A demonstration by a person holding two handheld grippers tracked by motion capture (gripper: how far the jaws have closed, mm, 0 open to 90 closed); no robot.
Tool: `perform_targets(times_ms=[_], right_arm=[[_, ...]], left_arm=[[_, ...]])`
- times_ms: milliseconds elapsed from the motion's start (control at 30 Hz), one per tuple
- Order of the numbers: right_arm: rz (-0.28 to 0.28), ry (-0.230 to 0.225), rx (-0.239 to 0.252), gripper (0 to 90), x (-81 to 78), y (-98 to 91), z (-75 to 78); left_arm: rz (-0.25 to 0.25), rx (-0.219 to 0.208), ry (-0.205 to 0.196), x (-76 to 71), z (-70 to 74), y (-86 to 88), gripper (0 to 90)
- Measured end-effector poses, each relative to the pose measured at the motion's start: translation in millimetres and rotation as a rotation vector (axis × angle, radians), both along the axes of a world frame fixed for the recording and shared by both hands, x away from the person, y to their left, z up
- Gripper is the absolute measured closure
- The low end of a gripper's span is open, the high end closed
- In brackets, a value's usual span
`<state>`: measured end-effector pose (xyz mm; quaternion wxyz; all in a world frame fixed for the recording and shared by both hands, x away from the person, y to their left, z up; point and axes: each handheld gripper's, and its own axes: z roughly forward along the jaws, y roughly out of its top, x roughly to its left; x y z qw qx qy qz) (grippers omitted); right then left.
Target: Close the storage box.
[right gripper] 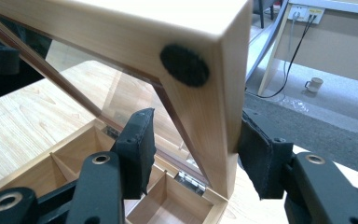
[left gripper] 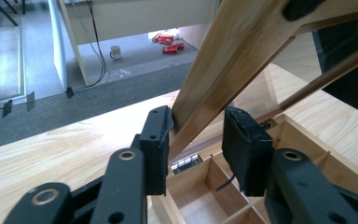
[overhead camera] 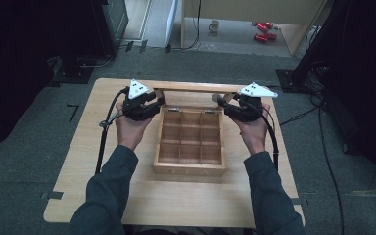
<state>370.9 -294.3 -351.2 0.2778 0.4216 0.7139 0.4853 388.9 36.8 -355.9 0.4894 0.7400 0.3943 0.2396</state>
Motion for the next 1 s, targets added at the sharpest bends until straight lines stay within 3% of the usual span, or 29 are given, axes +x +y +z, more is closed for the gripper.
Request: perform_targets(times_ms=[333, 633, 733, 1000], right_arm=[[-0.006, 0.0, -0.053, 47.5, -10.1, 5.2, -0.7], [-0.005, -0.013, -0.043, 47.9, -18.8, 4.1, -6.9], [0.002, -0.018, -0.06, 49.4, -24.8, 3.6, -9.6], [-0.013, -0.004, -0.103, 56.4, -38.2, 1.9, -17.6]], left_arm=[[-0.025, 0.039, -0.025, -16.0, 0.3, 7.3, 68.7], [-0.048, 0.075, -0.034, -20.7, -1.4, 7.9, 69.7], [-0.043, 0.099, -0.034, -23.0, -3.6, 6.4, 70.1], [-0.045, 0.095, -0.027, -25.6, -10.4, 7.2, 70.5]])
